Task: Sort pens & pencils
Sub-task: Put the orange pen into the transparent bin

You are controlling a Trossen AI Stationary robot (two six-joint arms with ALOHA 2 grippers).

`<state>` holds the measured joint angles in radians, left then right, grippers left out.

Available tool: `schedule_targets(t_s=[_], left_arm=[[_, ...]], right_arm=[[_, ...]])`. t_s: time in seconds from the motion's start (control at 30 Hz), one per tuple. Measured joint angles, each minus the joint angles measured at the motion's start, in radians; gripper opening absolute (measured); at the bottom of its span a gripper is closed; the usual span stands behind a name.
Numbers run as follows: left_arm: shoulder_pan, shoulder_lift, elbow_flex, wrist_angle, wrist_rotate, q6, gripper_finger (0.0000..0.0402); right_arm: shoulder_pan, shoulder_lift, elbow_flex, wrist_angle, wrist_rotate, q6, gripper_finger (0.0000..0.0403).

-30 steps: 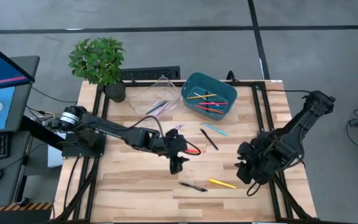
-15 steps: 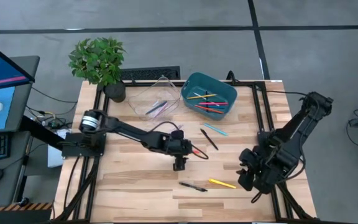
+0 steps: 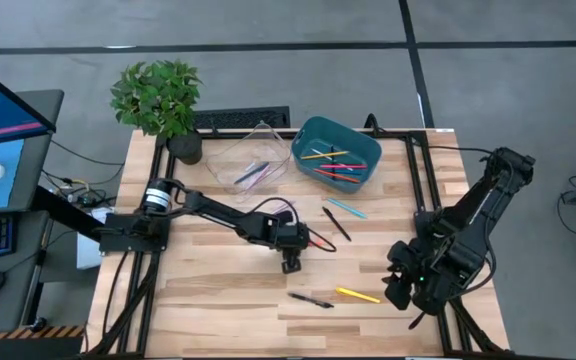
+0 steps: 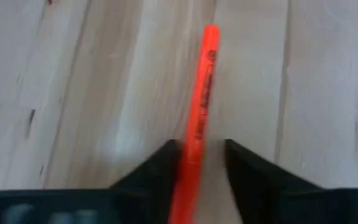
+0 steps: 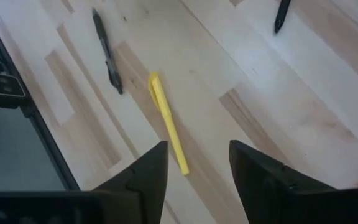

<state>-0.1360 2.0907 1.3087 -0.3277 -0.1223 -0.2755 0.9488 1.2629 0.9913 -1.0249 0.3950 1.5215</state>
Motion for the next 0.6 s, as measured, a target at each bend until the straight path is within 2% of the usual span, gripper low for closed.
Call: schedule_targets(t_s=[0.1, 0.13, 0.4, 0.5, 0.6], left_arm=[[0.000, 0.000, 0.000, -0.002, -0.003, -0.057, 0.0034], [0.000, 0.000, -0.001, 0.000, -0.003, -0.077, 0.0022], [-0.018, -0.052, 0.060, -0.044, 0.013, -0.185, 0.0019], [-0.026, -0.165, 0.137, -0.083, -0.013, -0.206, 0.0019], [-0.023, -0.277, 0.195, -0.164, -0.103, -0.195, 0.0019]], right_arm=[[-0.002, 0.000, 0.000, 0.002, 0.003, 0.000, 0.0185], [-0.002, 0.000, 0.000, 0.002, 0.003, 0.000, 0.0183], [-0.002, 0.000, 0.000, 0.018, 0.003, 0.000, 0.0165], [-0.002, 0.000, 0.000, 0.020, 0.010, 0.000, 0.0159], [-0.002, 0.000, 0.000, 0.020, 0.044, -0.001, 0.0154]])
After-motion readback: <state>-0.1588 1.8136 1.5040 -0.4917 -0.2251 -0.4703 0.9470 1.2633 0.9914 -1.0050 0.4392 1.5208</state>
